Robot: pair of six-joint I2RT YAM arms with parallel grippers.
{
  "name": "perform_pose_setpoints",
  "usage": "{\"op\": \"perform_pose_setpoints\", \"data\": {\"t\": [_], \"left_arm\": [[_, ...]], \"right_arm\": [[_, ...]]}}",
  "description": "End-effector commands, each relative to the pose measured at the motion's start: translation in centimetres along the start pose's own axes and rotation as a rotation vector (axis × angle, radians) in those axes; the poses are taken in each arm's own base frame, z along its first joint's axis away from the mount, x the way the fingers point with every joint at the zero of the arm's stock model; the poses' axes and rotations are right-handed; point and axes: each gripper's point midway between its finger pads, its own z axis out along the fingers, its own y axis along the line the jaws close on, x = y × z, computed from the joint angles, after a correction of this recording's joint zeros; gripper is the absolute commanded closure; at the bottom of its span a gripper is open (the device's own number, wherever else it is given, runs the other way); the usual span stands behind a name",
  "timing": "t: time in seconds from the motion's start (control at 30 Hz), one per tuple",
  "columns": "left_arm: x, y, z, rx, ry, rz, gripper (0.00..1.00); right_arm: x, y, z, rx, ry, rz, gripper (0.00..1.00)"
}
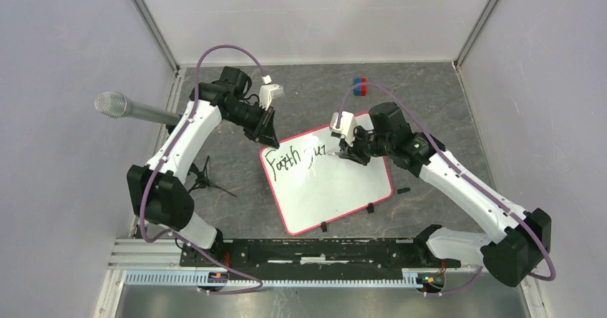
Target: Write a sentence on the whiteboard
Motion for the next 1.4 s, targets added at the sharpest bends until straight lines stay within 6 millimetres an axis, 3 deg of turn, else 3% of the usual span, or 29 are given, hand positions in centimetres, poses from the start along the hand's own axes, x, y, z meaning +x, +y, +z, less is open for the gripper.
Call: {"op": "perform_pose_setpoints", "data": {"t": [0.0,0.3,0.6,0.9,1.37], "left_arm": [[0.3,-0.8,0.2,0.024,0.013,0.038,0.98],[0.4,-0.9,0.2,0.025,0.014,0.037,0.98],[0.4,-1.0,0.2,0.025,0.012,0.039,0.98],[0.4,-0.9,0.3,0.028,0.014,0.038,0.98],[0.4,-1.0,0.2,0.025,0.012,0.042,0.98]], "right_arm": [[0.9,0.1,-0.3,0.007,0.037,-0.030,1.00],[-2.7,-1.7,-2.1,0.077,-0.015,-0.063,1.00],[-4.7,-2.0,-2.0,0.069,-0.072,-0.060,1.00],[-5.0,-2.6,-1.0,0.084,-0.096,-0.041,1.00],[-1.7,-2.4,0.1,0.081,0.001,-0.022,1.00]]}}
